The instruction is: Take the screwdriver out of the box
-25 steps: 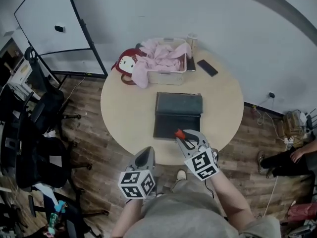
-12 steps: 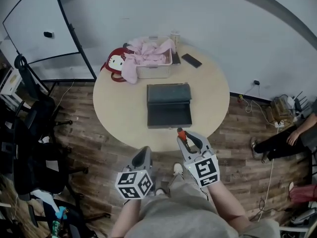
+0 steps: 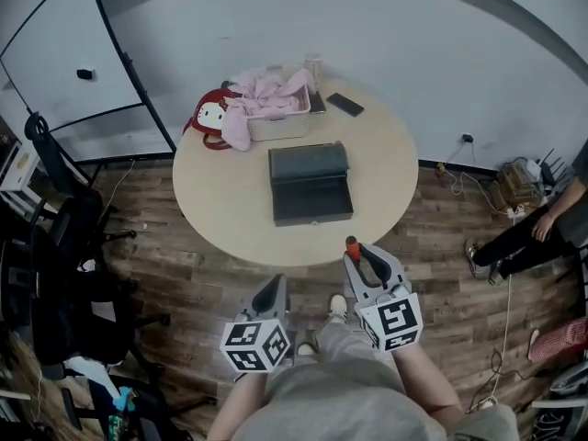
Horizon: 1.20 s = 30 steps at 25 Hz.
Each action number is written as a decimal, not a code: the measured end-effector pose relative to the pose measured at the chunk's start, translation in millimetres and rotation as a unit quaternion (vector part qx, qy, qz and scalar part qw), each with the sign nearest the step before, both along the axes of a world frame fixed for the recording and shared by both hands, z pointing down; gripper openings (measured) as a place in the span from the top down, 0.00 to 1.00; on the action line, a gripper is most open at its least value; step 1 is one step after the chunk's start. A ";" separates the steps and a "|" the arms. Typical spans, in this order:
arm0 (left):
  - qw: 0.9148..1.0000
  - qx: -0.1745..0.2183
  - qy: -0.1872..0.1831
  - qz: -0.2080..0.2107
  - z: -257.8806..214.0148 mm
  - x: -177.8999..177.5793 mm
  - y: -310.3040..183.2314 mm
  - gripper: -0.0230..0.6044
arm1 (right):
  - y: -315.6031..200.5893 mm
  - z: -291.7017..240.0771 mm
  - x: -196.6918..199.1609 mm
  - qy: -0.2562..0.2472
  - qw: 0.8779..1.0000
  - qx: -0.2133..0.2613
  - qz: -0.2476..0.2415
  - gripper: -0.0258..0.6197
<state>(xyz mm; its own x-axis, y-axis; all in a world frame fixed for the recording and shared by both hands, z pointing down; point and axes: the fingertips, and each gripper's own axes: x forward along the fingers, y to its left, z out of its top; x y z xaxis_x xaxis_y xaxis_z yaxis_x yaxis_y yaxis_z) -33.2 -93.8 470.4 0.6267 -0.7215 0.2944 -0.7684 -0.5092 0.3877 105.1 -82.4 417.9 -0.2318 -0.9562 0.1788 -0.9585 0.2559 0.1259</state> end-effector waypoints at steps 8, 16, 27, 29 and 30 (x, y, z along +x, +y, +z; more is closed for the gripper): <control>1.000 0.008 0.007 -0.001 -4.5 -2.9 5.7 0.96 | 12.7 -1.0 -0.1 -0.013 1.000 0.005 0.007 0.83; 1.000 0.012 0.010 -0.003 -7.5 -2.1 0.9 0.96 | 11.1 -9.8 -0.6 -0.013 1.000 0.007 -0.002 0.83; 1.000 0.014 0.011 -0.004 -8.4 -2.7 -5.6 0.96 | 6.2 -15.1 -6.7 -0.013 1.000 0.014 -0.015 0.83; 1.000 0.014 0.011 -0.005 -8.0 -3.5 -6.9 0.96 | 3.6 -15.3 -9.1 -0.012 1.000 0.014 -0.021 0.83; 1.000 0.014 0.010 -0.005 -8.0 -4.2 -7.5 0.96 | 2.7 -15.7 -10.2 -0.011 1.000 0.014 -0.022 0.83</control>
<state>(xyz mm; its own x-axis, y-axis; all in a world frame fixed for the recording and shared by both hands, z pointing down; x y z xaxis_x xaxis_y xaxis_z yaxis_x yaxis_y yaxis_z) -37.3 -101.4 462.4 0.6254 -0.7354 0.2608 -0.7653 -0.5127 0.3893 94.9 -79.7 402.2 -0.2783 -0.9494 0.1455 -0.9487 0.2953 0.1126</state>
